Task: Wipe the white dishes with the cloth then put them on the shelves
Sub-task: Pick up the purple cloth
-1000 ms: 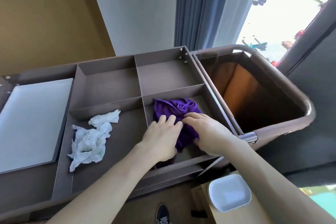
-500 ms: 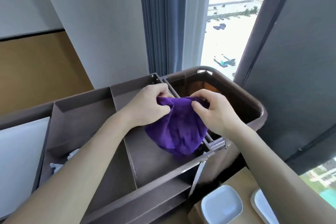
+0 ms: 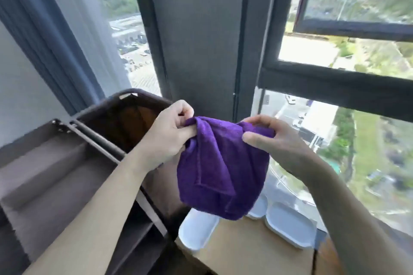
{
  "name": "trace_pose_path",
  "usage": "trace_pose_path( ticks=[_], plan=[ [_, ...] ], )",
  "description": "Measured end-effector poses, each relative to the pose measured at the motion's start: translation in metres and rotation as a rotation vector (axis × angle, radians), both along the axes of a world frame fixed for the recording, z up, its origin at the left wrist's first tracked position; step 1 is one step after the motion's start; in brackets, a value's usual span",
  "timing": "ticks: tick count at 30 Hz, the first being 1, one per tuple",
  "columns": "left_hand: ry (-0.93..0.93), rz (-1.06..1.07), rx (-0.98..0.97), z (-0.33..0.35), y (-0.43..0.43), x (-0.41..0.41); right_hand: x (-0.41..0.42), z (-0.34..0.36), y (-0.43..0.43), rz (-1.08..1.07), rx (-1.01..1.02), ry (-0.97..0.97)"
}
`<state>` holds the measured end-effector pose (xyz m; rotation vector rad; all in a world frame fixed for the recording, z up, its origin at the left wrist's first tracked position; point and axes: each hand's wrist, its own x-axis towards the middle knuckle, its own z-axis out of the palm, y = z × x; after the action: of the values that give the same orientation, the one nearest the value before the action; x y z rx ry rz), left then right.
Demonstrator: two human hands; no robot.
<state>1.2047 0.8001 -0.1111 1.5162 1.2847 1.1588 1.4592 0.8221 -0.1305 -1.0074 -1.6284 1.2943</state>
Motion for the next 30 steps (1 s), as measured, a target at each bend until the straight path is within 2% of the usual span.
trace_pose_path(
  ticks=[3,7,11,17,24,30],
  plan=[
    [-0.064,-0.091,-0.1,-0.044,0.01,0.063,0.075,-0.05,-0.027,-0.025,-0.146,0.059],
    [-0.054,-0.198,-0.318,-0.118,0.01,0.125,0.142,-0.122,-0.064,-0.28,-0.282,0.101],
    [-0.012,-0.26,-0.45,-0.189,0.004,0.156,0.168,-0.185,-0.088,-0.478,-0.381,0.129],
    [-0.003,-0.351,-0.614,-0.308,-0.008,0.15,0.156,-0.291,-0.113,-0.674,-0.497,0.182],
    [0.029,-0.342,-0.648,-0.457,-0.032,0.101,0.109,-0.436,-0.132,-0.783,-0.586,0.205],
    [-0.13,-0.317,-0.607,-0.534,-0.053,0.081,0.079,-0.509,-0.14,-0.823,-0.525,0.234]
  ],
)
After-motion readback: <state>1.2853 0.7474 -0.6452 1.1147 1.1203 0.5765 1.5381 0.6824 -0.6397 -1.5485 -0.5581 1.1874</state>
